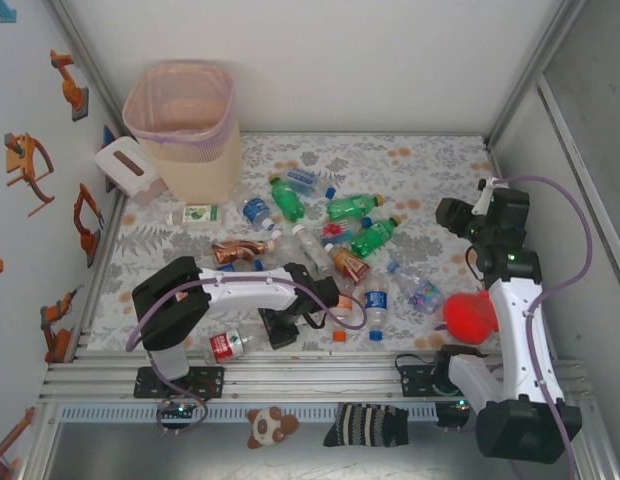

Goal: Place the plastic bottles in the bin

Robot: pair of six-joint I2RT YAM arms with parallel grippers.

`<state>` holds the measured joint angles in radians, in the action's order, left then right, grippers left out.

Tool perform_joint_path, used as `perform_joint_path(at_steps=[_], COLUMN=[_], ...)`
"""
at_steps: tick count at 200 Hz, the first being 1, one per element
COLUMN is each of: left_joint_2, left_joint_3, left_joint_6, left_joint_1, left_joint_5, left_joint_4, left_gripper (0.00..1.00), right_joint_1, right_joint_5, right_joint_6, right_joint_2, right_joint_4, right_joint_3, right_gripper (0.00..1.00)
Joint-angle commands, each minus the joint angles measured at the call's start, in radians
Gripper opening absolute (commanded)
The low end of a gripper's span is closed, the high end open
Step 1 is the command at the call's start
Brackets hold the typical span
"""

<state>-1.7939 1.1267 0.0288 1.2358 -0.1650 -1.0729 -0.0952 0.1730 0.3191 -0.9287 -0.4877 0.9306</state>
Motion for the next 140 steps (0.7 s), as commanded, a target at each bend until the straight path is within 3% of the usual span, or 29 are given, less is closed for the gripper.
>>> perform_joint_path(at_steps=[1,140], left_joint_2=[-0.016,0.028], left_joint_3=[0.017,0.019], left_joint_6=[-0.014,-0.039], left_joint_1=[0.002,0.001], left_joint_5=[-0.004,0.026], left_joint_4=[-0.029,-0.023], left_gripper=[0.52,0.34], right_joint_1=[-0.005,-0.005], right_joint_5=[-0.009,-0.020], right_joint_6=[0.009,0.002], right_joint_2=[0.027,0.056], right_joint_4=[-0.025,-0.068], right_joint_3=[0.030,0.088], right_gripper=[0.67,0.67])
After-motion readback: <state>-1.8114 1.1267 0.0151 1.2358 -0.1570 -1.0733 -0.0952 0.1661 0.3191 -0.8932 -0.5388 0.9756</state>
